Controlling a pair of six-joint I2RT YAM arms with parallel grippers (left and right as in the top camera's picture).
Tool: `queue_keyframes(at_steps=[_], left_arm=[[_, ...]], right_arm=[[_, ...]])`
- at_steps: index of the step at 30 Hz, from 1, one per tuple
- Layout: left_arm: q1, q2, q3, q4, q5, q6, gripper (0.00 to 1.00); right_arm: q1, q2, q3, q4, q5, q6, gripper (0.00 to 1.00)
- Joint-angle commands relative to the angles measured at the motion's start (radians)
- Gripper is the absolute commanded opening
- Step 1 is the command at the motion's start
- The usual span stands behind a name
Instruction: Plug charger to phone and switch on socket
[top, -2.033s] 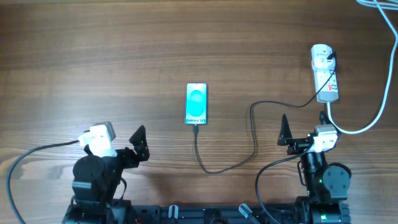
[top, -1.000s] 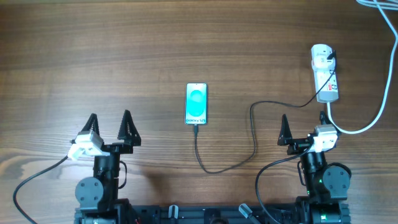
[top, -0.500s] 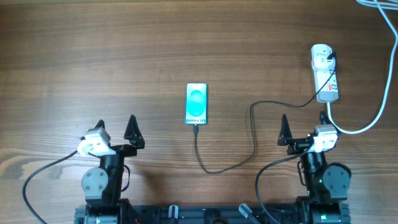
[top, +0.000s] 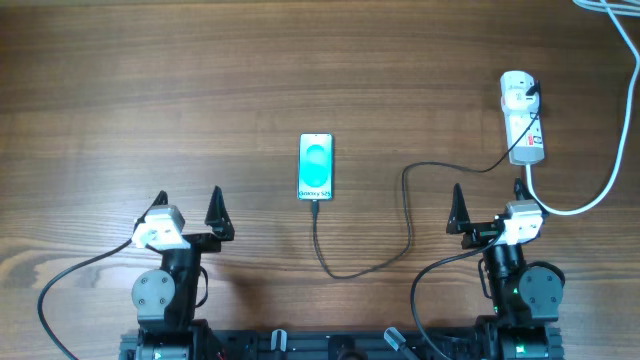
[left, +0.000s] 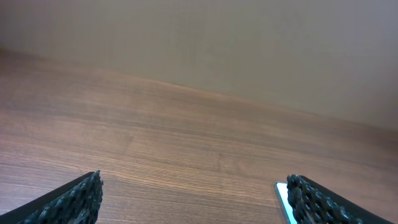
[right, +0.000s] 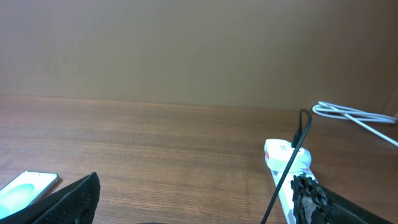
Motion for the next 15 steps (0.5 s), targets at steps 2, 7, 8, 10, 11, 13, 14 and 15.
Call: queue_keyframes(at_steps=[2,7,8,10,11,13,14,15], left_arm=[[0.001,-0.011,-0.003,-0.009,0.005,0.102,1.00],[0.000,-0.011,-0.003,-0.009,-0.011,0.119,1.00],[0.000,-0.011,-0.003,-0.009,-0.015,0.119,1.00],[0.001,-0.011,-0.003,-0.008,-0.026,0.119,1.00],[0.001,-0.011,-0.003,-0.008,-0.037,0.118,1.00],[0.000,-0.011,-0.003,-0.005,-0.065,0.116,1.00],[0.000,-0.011,-0.003,-0.003,-0.089,0.114,1.00],[0.000,-0.011,-0.003,0.000,-0.124,0.094,1.00]], right_arm=[[0.006,-0.012,-0.002,0.002,0.013,-0.011,1.00],[0.006,-0.012,-0.002,0.002,0.013,-0.011,1.00],[0.006,-0.012,-0.002,0.002,0.013,-0.010,1.00],[0.006,-0.012,-0.002,0.002,0.013,-0.011,1.00],[0.006,-0.012,-0.002,0.002,0.013,-0.011,1.00],[0.006,-0.012,-0.002,0.002,0.013,-0.011,1.00],[0.006,-0.012,-0.002,0.002,0.013,-0.011,1.00],[0.006,-0.012,-0.002,0.002,0.013,-0.010,1.00]])
